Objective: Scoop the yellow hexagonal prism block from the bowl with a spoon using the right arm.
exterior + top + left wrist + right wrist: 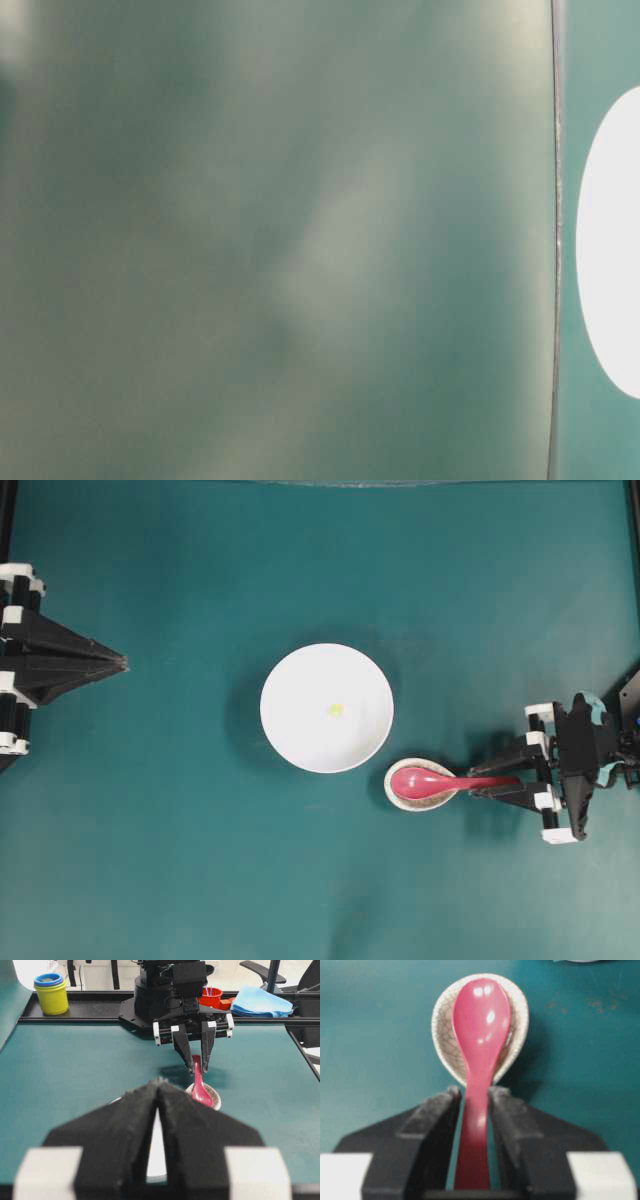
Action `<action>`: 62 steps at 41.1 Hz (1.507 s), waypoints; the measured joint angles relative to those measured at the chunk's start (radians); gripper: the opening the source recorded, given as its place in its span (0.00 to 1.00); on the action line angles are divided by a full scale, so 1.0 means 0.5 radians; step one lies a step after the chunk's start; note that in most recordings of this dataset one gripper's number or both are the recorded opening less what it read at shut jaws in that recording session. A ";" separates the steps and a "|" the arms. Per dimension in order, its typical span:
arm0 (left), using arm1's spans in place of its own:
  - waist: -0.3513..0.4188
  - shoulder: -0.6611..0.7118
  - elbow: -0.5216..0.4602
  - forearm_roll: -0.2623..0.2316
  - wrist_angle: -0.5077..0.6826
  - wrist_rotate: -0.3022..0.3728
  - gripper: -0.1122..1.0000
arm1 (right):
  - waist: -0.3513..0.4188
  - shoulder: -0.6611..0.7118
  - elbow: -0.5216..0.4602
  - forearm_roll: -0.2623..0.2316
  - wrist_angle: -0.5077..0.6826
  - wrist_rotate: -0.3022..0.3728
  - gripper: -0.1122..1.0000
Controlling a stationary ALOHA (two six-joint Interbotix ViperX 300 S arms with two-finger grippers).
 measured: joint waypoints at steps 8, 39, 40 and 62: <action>-0.003 0.000 0.000 -0.003 0.000 -0.003 0.16 | 0.003 0.000 -0.006 -0.003 0.000 0.000 0.43; -0.003 0.003 0.000 0.000 0.000 -0.006 0.16 | 0.000 0.049 -0.018 -0.003 -0.025 -0.003 0.43; 0.000 0.003 0.000 0.000 0.000 -0.006 0.16 | 0.003 0.049 -0.015 -0.003 -0.028 -0.003 0.43; -0.003 0.003 0.000 0.000 0.000 -0.006 0.16 | 0.003 0.046 -0.018 0.000 -0.028 -0.003 0.33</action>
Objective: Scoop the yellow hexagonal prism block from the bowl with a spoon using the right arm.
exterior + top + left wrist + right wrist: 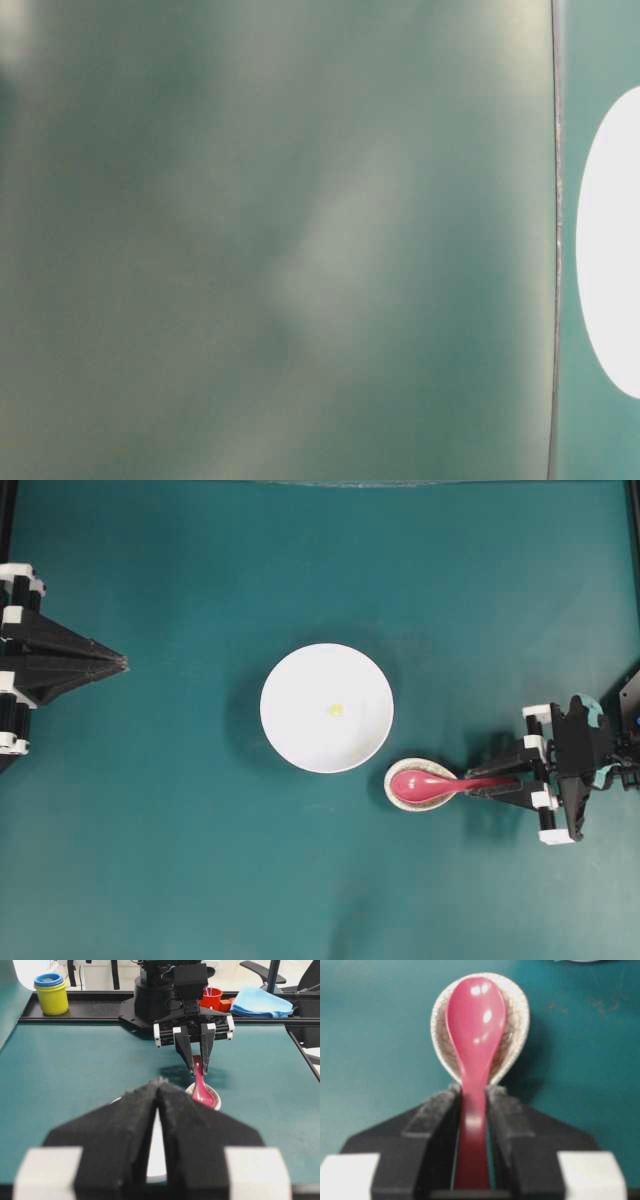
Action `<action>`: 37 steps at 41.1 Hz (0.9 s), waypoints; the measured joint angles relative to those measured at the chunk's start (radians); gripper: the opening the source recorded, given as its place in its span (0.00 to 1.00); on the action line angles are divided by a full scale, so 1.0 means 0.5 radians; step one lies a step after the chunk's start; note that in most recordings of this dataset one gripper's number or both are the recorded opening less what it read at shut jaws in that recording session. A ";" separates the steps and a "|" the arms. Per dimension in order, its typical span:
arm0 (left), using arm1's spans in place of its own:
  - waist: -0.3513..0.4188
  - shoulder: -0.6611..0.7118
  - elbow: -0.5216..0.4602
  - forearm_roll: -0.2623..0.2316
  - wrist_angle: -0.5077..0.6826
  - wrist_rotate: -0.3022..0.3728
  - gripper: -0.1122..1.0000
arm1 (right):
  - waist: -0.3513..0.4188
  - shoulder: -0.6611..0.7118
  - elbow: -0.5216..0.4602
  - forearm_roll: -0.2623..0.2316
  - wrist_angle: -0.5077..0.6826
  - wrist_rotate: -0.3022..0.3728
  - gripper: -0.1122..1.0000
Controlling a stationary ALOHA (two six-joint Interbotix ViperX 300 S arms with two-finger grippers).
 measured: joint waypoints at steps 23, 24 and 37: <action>0.003 0.000 0.000 0.000 0.000 0.006 0.16 | -0.003 -0.153 0.000 0.000 0.003 -0.025 0.32; 0.003 -0.003 0.000 0.000 0.000 0.006 0.16 | -0.003 -0.169 0.000 0.000 0.000 -0.028 0.32; 0.003 0.000 0.000 0.000 0.000 0.006 0.16 | -0.092 -0.387 -0.025 0.000 0.126 -0.126 0.32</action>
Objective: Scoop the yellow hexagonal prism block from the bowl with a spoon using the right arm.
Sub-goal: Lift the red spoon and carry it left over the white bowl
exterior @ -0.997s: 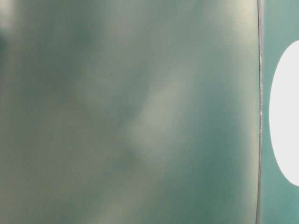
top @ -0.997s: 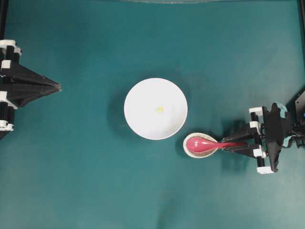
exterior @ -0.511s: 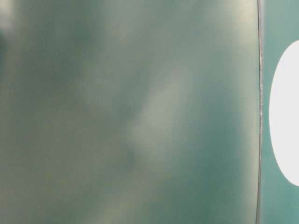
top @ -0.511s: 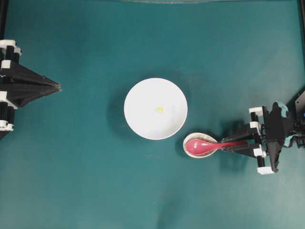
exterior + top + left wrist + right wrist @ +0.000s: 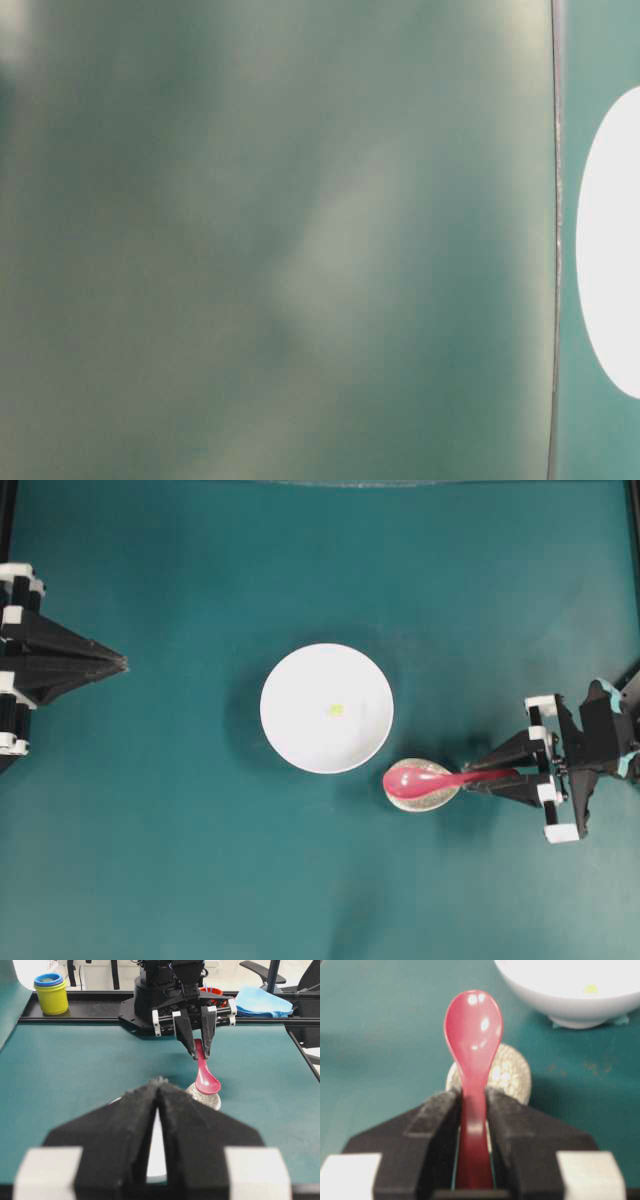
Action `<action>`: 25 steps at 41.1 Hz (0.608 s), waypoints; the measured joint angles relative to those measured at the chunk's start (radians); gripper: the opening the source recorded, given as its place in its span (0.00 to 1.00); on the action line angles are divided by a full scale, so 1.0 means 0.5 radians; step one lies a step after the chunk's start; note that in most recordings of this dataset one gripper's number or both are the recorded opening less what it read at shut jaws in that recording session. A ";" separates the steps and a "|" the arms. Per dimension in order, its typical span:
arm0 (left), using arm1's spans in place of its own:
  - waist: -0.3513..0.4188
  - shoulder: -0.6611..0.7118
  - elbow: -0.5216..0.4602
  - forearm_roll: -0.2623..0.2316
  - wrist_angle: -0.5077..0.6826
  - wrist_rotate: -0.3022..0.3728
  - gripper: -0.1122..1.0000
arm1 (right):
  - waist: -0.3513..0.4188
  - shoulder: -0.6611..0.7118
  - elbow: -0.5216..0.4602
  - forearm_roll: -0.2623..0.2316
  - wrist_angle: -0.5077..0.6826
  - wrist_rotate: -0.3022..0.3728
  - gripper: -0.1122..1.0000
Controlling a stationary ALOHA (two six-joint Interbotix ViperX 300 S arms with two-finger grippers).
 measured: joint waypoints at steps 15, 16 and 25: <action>0.000 0.000 0.000 0.000 0.000 -0.003 0.16 | -0.218 -0.242 -0.123 0.000 0.426 -0.178 0.32; 0.000 -0.003 0.000 -0.003 0.000 0.000 0.16 | -0.236 -0.252 -0.135 0.000 0.454 -0.199 0.32; -0.003 0.000 0.000 0.000 0.000 0.000 0.16 | -0.374 -0.350 -0.273 0.000 0.727 -0.368 0.32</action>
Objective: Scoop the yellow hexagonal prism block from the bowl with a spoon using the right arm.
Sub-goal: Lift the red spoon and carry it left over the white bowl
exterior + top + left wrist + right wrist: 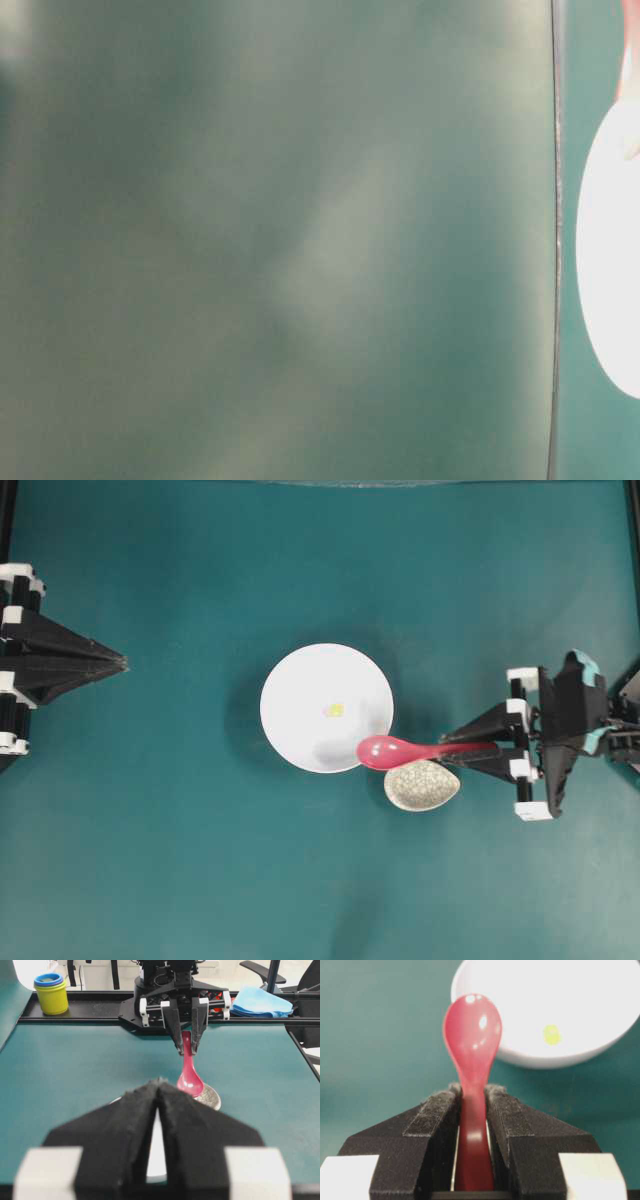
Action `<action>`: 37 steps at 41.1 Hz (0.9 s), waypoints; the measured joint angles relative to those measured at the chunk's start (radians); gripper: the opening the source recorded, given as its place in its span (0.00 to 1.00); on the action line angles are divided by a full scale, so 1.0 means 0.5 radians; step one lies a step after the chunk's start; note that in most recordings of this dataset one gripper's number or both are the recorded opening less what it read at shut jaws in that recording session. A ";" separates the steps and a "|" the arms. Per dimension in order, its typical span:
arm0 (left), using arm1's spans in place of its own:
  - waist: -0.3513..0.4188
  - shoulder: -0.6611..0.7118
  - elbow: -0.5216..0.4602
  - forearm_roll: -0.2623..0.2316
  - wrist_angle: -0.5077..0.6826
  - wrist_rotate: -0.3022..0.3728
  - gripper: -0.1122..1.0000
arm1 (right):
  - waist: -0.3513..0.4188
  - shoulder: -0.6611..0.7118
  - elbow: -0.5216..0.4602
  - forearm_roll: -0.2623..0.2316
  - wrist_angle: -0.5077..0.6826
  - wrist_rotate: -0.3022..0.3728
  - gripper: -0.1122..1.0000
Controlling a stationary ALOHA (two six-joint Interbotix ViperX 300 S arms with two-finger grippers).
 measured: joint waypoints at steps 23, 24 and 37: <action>0.003 -0.003 0.000 0.000 -0.018 -0.028 0.16 | -0.411 -0.184 -0.433 -0.003 1.068 -0.138 0.32; 0.003 -0.003 0.000 0.000 -0.018 -0.028 0.16 | -0.430 -0.187 -0.448 -0.003 1.104 -0.138 0.32; 0.003 -0.006 0.000 0.000 -0.015 -0.028 0.16 | -0.660 -0.193 -0.675 -0.034 1.635 -0.138 0.32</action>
